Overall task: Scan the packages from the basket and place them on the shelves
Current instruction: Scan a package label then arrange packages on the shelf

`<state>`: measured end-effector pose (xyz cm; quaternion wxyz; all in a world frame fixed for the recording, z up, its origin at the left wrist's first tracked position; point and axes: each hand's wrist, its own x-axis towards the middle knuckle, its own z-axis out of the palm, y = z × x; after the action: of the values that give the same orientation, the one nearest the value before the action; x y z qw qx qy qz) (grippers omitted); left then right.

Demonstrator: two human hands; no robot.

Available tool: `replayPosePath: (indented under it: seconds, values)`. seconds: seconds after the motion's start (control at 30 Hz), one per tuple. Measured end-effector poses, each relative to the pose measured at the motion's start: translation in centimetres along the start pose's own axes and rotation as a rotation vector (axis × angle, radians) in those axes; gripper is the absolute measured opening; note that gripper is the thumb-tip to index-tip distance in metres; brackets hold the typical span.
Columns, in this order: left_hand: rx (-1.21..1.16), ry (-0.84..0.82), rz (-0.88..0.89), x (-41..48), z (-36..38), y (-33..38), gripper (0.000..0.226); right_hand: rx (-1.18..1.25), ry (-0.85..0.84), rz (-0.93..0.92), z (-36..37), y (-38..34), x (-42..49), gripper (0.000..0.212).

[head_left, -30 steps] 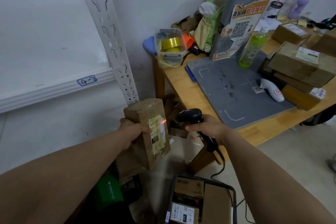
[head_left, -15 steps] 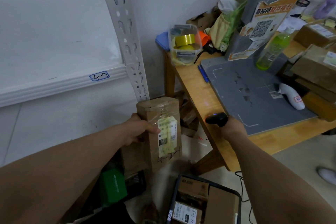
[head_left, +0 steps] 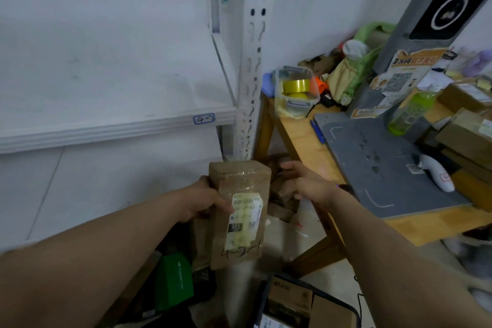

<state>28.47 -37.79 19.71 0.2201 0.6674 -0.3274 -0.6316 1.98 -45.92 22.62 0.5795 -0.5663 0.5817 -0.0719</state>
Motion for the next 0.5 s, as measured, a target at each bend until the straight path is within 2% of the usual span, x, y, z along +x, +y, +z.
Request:
replayPosePath:
  seconds: [0.07,0.23,0.33,0.5]
  values:
    - [0.035,0.007,0.004,-2.3,-2.6,-1.3,0.090,0.036,-0.140,-0.006,3.2,-2.9,0.0,0.078]
    - [0.056,0.015,0.024,-9.6,-10.8,-5.7,0.090,-0.304,-0.353,-0.096,13.9,-10.5,-0.9,0.092]
    - [0.001,0.055,0.028,-15.0,-16.5,-10.0,0.092,-0.491,-0.396,-0.147,22.2,-14.7,-2.8,0.092]
    - [-0.054,0.185,0.007,-24.4,-26.0,-19.6,0.089,-0.668,-0.523,-0.189,37.7,-19.4,-5.8,0.079]
